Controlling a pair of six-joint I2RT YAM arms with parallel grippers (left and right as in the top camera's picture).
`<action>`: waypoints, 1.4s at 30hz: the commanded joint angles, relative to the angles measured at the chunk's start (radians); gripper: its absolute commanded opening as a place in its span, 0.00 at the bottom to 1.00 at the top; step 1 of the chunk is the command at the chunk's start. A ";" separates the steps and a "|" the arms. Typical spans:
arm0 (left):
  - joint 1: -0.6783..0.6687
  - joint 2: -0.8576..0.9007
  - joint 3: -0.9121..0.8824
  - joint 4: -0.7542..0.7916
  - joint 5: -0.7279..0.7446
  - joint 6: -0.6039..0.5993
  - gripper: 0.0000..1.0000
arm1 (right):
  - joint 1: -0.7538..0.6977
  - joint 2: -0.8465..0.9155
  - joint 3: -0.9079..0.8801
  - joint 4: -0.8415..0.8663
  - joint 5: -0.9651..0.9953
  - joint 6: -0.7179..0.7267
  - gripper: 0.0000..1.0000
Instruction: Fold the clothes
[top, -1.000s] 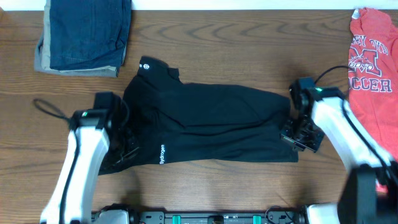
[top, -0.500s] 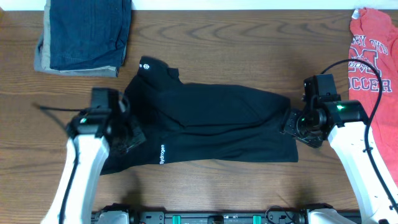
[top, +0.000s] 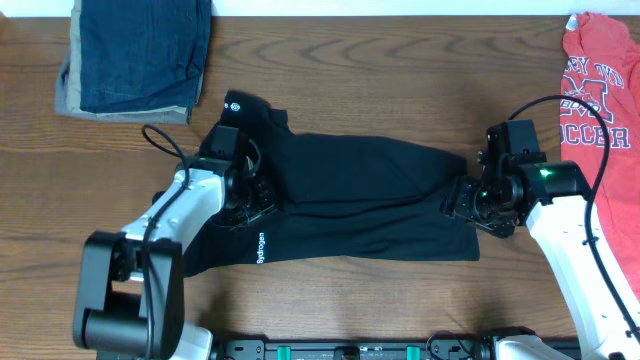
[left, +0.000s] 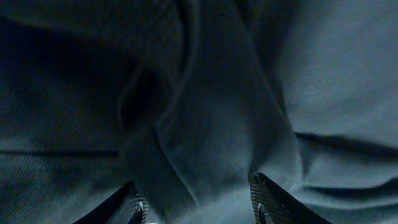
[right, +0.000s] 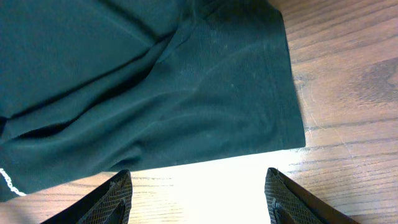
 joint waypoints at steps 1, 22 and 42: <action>0.001 0.022 -0.002 0.010 -0.027 -0.027 0.54 | 0.014 -0.005 0.003 -0.001 -0.002 -0.033 0.67; 0.000 0.023 0.007 0.169 -0.041 -0.023 0.21 | 0.014 -0.004 0.003 0.009 0.006 -0.040 0.65; 0.001 -0.033 0.086 0.432 -0.041 0.040 0.60 | 0.014 -0.004 0.003 0.005 0.006 -0.048 0.65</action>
